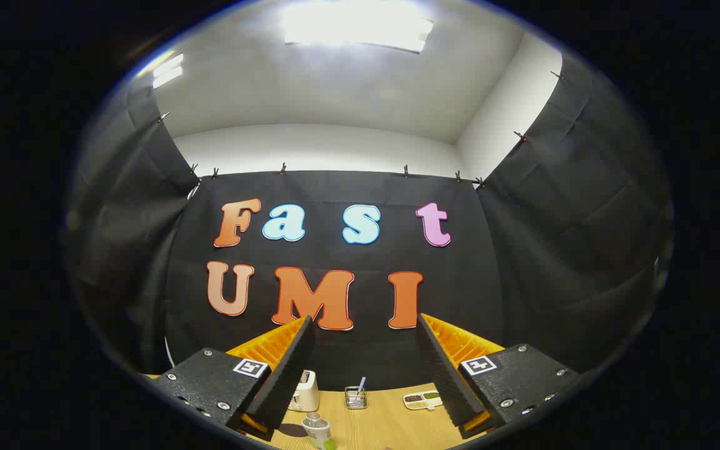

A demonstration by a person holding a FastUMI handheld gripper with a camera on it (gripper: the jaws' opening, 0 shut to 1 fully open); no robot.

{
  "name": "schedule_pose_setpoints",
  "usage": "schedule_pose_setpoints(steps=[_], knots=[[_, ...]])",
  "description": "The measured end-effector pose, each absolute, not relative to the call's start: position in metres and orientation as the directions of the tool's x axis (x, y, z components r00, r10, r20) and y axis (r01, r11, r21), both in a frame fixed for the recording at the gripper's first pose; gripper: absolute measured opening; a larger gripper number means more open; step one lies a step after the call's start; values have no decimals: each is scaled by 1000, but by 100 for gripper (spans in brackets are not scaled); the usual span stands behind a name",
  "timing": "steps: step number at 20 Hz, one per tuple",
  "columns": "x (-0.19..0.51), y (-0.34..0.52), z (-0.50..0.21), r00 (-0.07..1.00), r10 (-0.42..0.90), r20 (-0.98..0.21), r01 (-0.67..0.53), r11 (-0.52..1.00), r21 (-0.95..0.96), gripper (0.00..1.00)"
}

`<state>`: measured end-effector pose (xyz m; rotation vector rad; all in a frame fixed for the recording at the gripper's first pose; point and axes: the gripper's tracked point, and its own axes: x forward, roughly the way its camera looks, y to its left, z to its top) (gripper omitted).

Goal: Take the bottle from table, then pour the juice into the cup, finally place the bottle on the coaster

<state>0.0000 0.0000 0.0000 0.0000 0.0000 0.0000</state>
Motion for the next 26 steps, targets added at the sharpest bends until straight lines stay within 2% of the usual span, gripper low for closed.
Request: schedule_pose_setpoints(steps=[17,26], knots=[[-6,7,4,999,39,24,-39,999,28,97],[-8,25,-17,996,90,5,-90,993,71,97]])
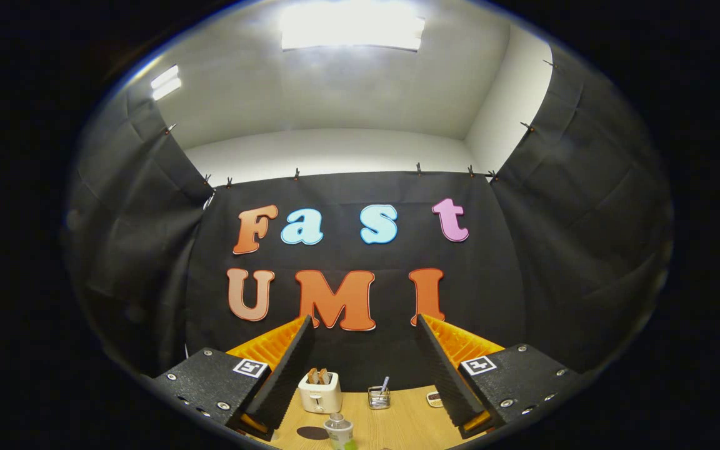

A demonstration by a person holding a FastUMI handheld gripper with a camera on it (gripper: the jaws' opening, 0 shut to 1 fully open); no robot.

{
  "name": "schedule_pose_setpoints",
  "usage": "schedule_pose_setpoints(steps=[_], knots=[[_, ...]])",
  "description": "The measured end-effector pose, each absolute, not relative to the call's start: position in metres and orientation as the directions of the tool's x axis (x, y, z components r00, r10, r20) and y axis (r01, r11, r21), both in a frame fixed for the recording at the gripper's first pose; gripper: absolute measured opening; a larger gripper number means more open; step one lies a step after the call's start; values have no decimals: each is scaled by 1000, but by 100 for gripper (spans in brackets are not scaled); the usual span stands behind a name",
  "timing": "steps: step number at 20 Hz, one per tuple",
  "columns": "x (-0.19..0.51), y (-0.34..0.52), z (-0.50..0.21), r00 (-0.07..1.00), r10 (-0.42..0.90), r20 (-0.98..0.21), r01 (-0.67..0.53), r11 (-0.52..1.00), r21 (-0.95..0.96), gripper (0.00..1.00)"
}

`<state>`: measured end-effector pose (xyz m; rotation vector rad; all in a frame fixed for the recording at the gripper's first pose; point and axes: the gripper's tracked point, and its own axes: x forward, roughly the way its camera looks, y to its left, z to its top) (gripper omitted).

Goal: Take the bottle from table, then pour the juice into the cup, finally place the bottle on the coaster

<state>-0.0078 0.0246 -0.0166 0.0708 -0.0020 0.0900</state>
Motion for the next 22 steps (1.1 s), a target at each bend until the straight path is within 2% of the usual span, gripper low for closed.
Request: schedule_pose_setpoints(steps=[5,10,13,18,22], knots=[[-9,52,-53,986,166,-13,-164,982,95,96],[-1,86,-120,975,213,-65,-209,976,65,97],[6,95,-166,977,196,-87,-193,980,40,97],[12,91,-265,965,128,-228,-135,991,-16,97],[15,86,-337,925,131,-356,-115,991,66,97]])
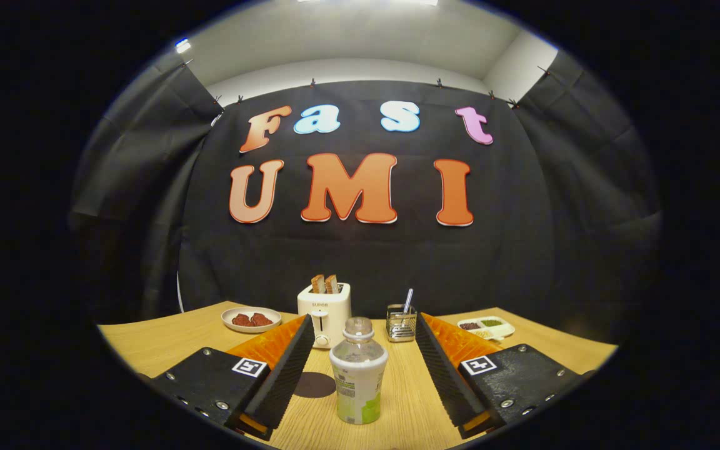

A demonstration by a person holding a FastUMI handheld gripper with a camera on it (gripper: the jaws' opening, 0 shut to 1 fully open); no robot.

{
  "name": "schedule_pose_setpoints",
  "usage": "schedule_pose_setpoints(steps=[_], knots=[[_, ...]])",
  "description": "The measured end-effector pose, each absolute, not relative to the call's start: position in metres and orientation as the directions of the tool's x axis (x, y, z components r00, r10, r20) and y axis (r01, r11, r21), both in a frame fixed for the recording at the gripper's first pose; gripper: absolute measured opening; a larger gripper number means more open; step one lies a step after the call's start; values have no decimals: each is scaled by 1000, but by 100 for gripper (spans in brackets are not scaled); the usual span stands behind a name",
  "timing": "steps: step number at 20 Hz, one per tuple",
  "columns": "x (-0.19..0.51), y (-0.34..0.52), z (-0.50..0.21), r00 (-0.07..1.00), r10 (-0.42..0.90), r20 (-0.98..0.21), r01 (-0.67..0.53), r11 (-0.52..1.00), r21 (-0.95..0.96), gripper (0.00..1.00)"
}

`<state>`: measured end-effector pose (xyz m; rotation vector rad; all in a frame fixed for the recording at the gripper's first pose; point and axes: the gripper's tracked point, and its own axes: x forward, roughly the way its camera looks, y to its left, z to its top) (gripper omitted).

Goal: Take the bottle from table, then pour the juice into the cup, finally place the bottle on the coaster

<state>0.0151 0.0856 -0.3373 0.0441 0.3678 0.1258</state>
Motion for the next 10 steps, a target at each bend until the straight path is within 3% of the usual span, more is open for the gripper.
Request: schedule_pose_setpoints(steps=[4,10], knots=[[18,80,-395,868,131,-478,-59,985,163,97],[20,86,-413,873,119,-473,-99,993,67,97]])
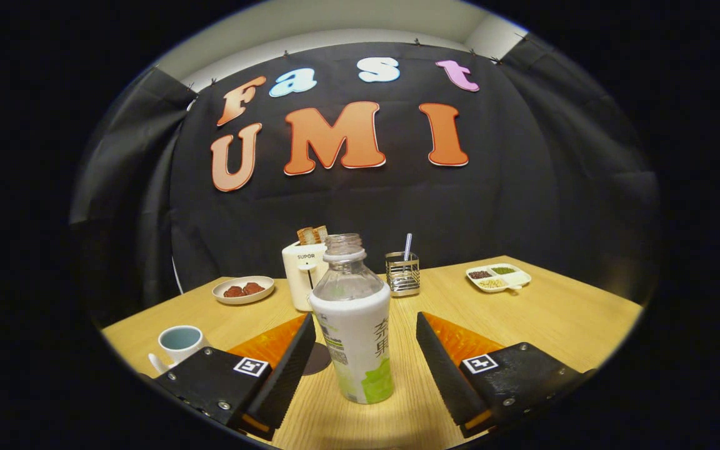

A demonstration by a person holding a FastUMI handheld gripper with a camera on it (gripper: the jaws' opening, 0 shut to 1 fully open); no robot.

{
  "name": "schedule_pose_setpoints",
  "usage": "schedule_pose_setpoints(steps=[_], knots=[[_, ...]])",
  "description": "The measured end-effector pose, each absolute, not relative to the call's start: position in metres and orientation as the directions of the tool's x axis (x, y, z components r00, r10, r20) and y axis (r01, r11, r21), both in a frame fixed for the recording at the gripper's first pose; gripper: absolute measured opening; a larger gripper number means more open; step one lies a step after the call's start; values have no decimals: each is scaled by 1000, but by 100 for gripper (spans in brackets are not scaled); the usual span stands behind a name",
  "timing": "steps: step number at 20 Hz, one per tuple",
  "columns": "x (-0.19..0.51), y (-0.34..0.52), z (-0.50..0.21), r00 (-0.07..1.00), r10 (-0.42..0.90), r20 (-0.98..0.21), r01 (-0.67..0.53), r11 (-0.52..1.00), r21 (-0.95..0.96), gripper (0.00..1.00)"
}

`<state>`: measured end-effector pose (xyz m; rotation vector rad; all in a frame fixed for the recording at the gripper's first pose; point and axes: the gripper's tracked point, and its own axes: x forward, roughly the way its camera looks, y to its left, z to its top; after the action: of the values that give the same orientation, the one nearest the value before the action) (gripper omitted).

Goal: Take the bottle from table, then pour the juice into the cup, finally place the bottle on the coaster

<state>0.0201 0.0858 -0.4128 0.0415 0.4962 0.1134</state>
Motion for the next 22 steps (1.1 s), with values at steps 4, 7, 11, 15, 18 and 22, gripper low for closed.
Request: schedule_pose_setpoints(steps=[4,7,11,15,18,22], knots=[[19,89,-437,848,112,-517,-122,992,15,94],[20,90,-455,822,108,-559,-117,993,19,88],[15,94,-471,791,116,-601,-101,993,59,69],[18,95,-470,786,97,-610,-75,995,61,63],[18,94,-460,795,85,-601,-67,996,52,57],[24,97,-433,832,78,-550,-113,993,-29,54]])
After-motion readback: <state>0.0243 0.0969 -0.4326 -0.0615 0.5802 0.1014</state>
